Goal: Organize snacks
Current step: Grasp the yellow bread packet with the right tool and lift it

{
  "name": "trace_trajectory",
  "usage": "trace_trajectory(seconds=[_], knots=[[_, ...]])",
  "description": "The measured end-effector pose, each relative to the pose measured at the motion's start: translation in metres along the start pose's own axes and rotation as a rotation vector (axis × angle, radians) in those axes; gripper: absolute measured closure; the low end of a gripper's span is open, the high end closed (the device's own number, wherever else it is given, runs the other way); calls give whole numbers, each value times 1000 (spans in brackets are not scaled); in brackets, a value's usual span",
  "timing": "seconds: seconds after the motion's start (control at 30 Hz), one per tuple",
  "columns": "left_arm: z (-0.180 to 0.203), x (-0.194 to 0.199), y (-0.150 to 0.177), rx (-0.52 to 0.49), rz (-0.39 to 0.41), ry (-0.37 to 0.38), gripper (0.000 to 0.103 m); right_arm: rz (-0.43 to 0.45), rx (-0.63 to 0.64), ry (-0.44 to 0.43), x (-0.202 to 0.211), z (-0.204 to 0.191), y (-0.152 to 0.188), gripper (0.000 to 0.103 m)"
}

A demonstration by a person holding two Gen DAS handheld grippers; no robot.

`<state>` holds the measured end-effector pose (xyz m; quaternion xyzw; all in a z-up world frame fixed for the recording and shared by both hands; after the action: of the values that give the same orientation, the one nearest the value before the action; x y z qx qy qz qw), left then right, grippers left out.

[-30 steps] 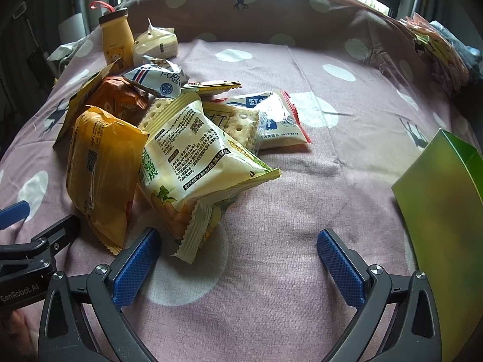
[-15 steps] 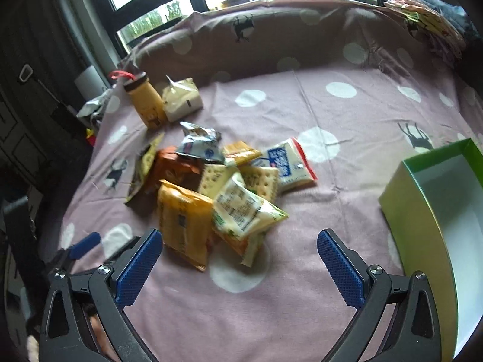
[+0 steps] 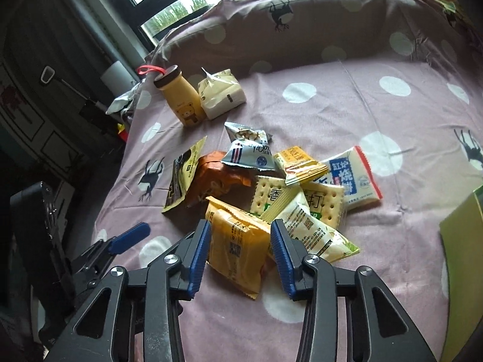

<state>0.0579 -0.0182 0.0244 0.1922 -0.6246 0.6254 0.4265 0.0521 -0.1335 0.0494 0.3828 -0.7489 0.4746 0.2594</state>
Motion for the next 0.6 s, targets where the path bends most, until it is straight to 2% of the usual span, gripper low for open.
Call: trace_trajectory(seconds=[0.1, 0.2, 0.23, 0.33, 0.4, 0.6], knots=[[8, -11, 6, -7, -31, 40, 26, -11, -9, 11, -5, 8, 5, 61], [9, -18, 9, -11, -53, 73, 26, -60, -67, -59, -15, 14, 11, 64], [8, -19, 10, -1, -55, 79, 26, -72, -80, -76, -17, 14, 11, 69], [7, -21, 13, 18, -63, 124, 28, -90, -109, -83, -26, 17, 13, 71], [7, -24, 14, 29, -74, 156, 35, -100, -112, -78, -30, 17, 13, 71], [1, -33, 18, 122, -109, 266, 47, -111, -141, -81, -41, 22, 12, 71]])
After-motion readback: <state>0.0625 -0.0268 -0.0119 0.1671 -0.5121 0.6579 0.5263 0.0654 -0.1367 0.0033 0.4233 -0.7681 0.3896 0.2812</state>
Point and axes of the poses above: each gripper's, at about its wrist camera, not at the fingertips, and x roughly against the way its jaws point, z to its right, y to its underside, the point moved 5 cm from there along -x, roughly the way its jaws point, and after that the axes turned 7 degrees about -x, right-handed, at the moved point
